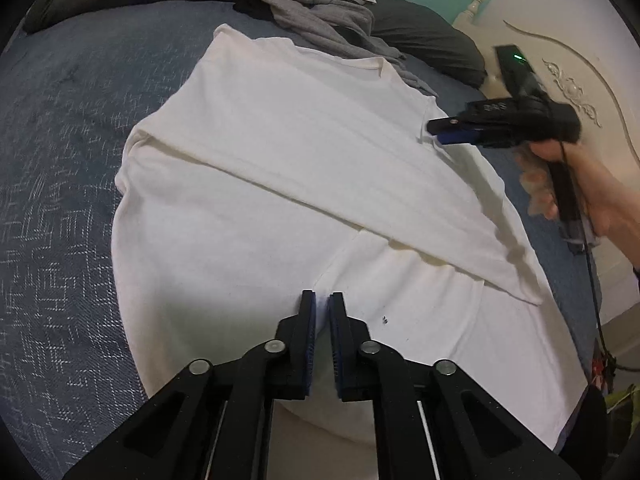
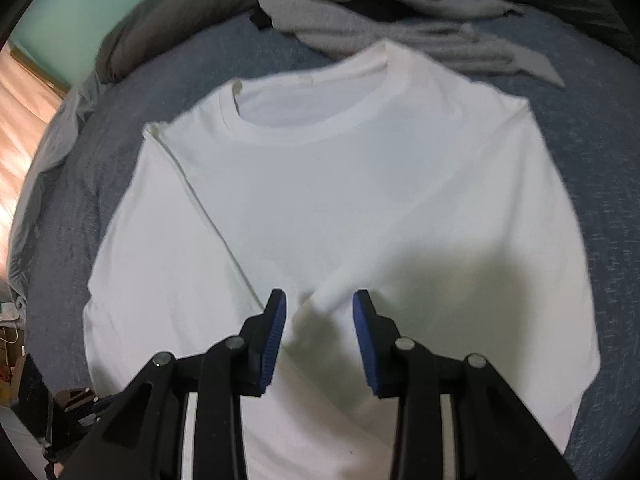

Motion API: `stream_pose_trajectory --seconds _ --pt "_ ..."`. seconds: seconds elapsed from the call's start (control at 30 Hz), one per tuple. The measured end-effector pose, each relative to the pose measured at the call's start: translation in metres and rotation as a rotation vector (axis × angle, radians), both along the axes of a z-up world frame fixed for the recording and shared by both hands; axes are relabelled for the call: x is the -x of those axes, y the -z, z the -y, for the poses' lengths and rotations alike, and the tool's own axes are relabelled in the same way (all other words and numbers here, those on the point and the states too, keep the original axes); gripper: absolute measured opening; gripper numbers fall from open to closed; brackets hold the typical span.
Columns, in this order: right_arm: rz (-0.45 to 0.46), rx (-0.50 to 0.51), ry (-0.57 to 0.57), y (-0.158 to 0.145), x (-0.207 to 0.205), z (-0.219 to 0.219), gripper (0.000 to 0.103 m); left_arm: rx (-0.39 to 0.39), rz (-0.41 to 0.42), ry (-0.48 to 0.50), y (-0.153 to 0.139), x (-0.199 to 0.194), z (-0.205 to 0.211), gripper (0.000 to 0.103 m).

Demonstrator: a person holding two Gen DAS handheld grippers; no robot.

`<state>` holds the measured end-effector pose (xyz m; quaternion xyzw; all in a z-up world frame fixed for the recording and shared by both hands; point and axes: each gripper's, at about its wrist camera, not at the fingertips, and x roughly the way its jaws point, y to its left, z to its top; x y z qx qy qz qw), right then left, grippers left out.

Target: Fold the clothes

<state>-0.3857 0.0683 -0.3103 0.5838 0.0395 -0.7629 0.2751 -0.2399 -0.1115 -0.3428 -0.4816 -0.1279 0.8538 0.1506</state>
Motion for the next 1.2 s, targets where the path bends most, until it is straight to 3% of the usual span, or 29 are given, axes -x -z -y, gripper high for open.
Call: stream_pose_trajectory --seconds 0.03,0.07,0.17,0.3,0.47,0.53,0.57,0.6,0.73,0.8,0.87,1.2 --pt "0.001 -0.011 0.003 0.002 0.001 0.002 0.023 -0.002 -0.002 -0.001 0.000 -0.001 0.001 0.003" --pt "-0.001 -0.013 0.009 0.003 0.002 0.003 0.009 -0.004 -0.004 -0.002 -0.001 -0.001 0.002 0.002" --pt "-0.039 0.036 0.029 -0.006 0.004 0.001 0.001 -0.009 -0.009 -0.004 -0.002 -0.003 0.004 0.001" --pt "-0.093 0.049 0.027 -0.019 0.006 0.000 0.000 -0.023 -0.021 -0.012 -0.006 -0.004 0.008 0.001" --pt "-0.030 0.011 0.047 -0.011 0.013 0.001 0.001 -0.031 -0.020 -0.019 -0.003 -0.003 0.010 0.001" --pt "-0.004 -0.004 0.056 -0.008 0.013 0.003 0.010 -0.031 -0.018 -0.019 -0.002 -0.001 0.009 0.001" --pt "-0.007 -0.013 0.052 -0.007 0.012 0.005 0.027 -0.029 -0.017 -0.019 -0.002 -0.003 0.010 0.001" --pt "-0.007 -0.021 0.050 -0.006 0.012 0.007 0.037 -0.029 -0.017 -0.018 -0.002 -0.004 0.010 0.001" --pt "-0.002 -0.066 0.059 0.001 0.011 0.014 0.032 -0.031 -0.019 -0.020 -0.002 -0.006 0.007 0.001" --pt "0.001 -0.094 0.053 0.006 0.010 0.017 0.009 -0.031 -0.019 -0.020 -0.002 -0.008 0.007 0.001" --pt "-0.002 -0.098 0.056 0.007 0.010 0.016 0.005 -0.029 -0.019 -0.019 -0.001 -0.009 0.006 0.001" --pt "-0.087 -0.001 0.092 -0.018 0.014 0.004 0.000 -0.044 -0.025 -0.046 -0.005 -0.013 0.016 0.001"
